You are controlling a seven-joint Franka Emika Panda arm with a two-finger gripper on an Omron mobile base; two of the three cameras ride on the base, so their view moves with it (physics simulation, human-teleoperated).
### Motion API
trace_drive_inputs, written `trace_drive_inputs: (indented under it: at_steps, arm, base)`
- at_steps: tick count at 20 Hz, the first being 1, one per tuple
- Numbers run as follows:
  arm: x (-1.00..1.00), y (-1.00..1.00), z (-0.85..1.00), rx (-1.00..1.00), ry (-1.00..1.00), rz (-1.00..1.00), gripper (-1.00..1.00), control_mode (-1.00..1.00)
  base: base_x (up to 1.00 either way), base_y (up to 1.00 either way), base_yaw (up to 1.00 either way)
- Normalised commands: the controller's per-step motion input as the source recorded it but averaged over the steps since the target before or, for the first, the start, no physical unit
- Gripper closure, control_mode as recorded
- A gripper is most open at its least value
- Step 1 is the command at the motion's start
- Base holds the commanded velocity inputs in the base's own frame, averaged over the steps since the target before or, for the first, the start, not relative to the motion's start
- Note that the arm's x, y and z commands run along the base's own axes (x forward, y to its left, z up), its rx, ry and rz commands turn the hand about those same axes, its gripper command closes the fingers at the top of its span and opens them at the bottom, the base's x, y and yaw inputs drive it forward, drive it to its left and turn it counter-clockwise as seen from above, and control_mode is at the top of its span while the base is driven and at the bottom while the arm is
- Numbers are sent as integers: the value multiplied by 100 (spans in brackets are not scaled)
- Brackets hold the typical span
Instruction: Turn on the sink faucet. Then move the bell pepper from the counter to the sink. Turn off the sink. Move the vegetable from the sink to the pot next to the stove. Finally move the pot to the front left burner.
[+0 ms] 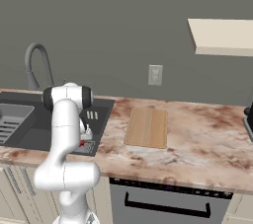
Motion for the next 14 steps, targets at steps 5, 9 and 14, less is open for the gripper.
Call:
trace_drive_inputs:
  at_steps: [5,9,14]
  arm:
    - [0,0,-14,0,0,0,-100,-100]
    - [-8,0,-18,0,0,-1,100,-100]
    - [-23,0,-4,0,0,-5,100,-100]
  base:
    - [0,0,0]
    - [0,0,0]
    - [0,0,0]
